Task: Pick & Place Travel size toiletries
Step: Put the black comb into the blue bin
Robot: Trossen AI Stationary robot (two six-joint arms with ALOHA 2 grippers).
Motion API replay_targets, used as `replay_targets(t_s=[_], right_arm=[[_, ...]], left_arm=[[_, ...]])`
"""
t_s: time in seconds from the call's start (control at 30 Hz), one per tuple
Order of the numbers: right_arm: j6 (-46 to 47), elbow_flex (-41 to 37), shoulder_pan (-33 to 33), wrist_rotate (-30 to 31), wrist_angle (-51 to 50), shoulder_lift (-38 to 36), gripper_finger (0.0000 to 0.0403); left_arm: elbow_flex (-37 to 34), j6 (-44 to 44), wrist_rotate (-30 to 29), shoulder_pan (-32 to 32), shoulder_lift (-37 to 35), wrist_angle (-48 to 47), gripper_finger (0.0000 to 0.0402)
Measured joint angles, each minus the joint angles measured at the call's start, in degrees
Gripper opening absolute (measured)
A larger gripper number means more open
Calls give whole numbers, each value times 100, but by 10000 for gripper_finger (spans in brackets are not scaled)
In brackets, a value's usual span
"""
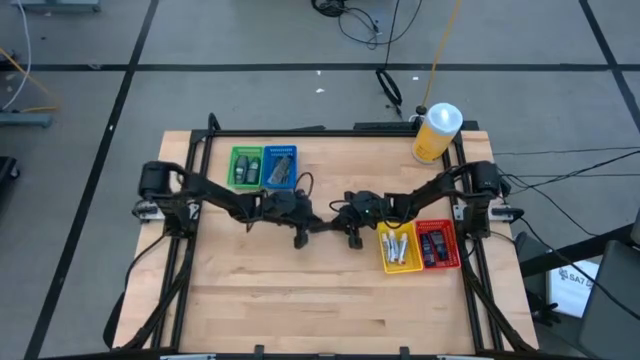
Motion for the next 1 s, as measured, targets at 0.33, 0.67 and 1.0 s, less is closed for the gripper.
replay_targets(t_s=[0.33,0.67,1.0], right_arm=[[374,-19,-6,-4,624,-4,64],[899,-18,-66,-155,909,-6,35],[1138,7,-112,-154,790,-514,26]], left_arm=[[4,2297,-61,-256,-1115,-484,30],[4,2910,-968,-666,-421,-759,186],[0,1436,-1095,-565,281,-371,285]])
